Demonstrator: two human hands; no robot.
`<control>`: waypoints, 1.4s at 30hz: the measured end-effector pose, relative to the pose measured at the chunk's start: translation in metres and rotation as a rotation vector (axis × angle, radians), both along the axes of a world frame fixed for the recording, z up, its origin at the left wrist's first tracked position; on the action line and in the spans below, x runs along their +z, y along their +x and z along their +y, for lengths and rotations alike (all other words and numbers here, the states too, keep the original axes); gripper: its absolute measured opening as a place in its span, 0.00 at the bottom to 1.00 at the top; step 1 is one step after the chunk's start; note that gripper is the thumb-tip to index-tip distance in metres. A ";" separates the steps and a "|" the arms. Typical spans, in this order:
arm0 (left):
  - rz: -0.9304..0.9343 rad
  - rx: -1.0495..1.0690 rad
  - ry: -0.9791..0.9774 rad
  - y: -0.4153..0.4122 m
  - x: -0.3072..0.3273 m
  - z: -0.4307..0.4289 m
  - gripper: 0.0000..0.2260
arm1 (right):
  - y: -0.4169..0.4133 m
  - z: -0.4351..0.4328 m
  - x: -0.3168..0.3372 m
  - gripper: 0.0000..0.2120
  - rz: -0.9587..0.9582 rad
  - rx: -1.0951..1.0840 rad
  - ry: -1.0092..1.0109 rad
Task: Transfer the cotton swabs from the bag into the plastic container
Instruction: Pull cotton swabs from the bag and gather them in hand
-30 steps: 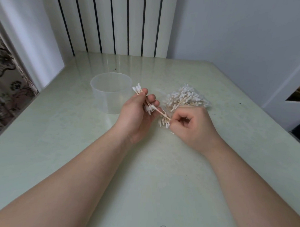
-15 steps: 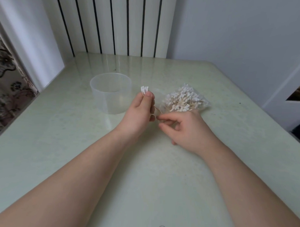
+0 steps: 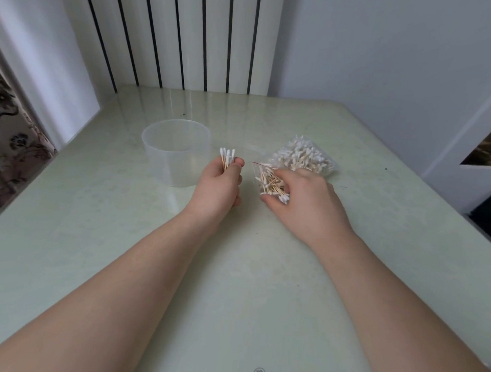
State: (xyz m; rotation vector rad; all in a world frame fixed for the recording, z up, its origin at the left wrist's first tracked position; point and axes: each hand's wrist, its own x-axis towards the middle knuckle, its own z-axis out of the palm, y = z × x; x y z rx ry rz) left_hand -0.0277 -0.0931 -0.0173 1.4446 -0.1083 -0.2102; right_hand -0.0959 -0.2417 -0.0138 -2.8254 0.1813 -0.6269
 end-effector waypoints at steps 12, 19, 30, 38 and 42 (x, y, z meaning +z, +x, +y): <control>-0.162 -0.095 0.241 0.000 -0.005 -0.001 0.08 | 0.005 0.010 -0.001 0.16 0.025 -0.076 -0.112; -0.183 -0.074 0.196 0.000 -0.004 -0.002 0.10 | 0.007 0.008 -0.002 0.09 -0.025 -0.090 -0.092; -0.194 -0.126 0.187 0.000 -0.006 0.004 0.10 | 0.008 0.010 0.005 0.11 0.106 -0.067 -0.225; -0.061 -0.097 -0.009 -0.003 0.001 0.007 0.08 | 0.015 0.016 0.034 0.05 0.132 0.012 -0.259; -0.018 -0.095 -0.042 -0.001 0.002 0.008 0.07 | 0.028 0.010 0.037 0.12 0.138 0.059 -0.135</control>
